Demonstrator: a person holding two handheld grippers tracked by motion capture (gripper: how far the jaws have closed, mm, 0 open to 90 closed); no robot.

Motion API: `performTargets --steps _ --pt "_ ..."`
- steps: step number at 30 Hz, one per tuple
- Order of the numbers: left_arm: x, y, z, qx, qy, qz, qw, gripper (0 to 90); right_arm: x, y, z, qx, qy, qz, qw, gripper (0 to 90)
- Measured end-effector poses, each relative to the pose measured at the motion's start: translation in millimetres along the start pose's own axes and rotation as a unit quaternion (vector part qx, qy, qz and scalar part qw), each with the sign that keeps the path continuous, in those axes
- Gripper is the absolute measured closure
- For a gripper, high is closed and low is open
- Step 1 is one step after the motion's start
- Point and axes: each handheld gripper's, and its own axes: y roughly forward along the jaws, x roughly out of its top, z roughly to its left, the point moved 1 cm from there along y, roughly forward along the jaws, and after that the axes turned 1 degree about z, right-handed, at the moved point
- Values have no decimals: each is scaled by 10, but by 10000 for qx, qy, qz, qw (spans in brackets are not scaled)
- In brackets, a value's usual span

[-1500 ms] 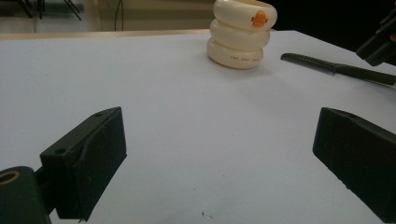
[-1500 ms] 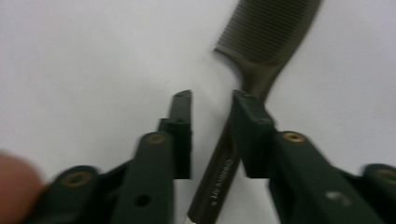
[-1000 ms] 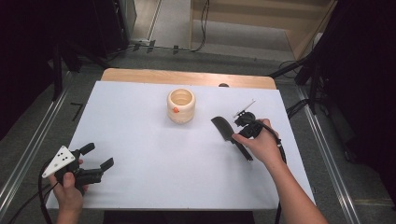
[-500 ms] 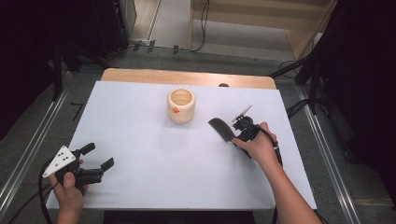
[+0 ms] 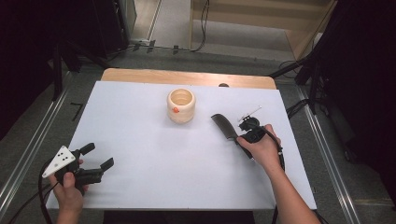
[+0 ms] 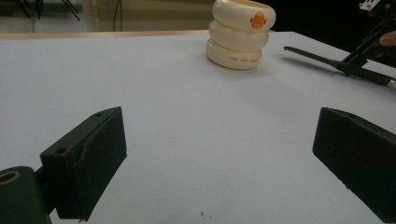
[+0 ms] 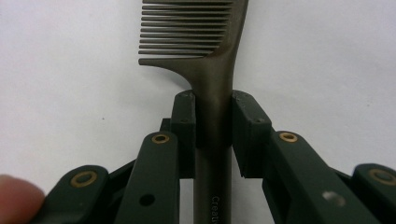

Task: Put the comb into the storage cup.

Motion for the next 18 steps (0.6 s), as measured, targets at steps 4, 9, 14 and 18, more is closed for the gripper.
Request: performTargets --steps 4,9,14,18 --pt "1 1 -1 3 3 13 10000 30 -33 -53 3 0 6 -235 9997 711" --pt "1 0 2 7 1 10 10000 30 -122 -191 16 8 65 -844 9964 710" --pt "1 0 1 -3 1 2 10000 30 -205 -297 40 104 64 -1395 9902 710" --pt "1 -1 1 1 0 8 10000 30 -276 -378 57 175 87 -1814 9832 710"
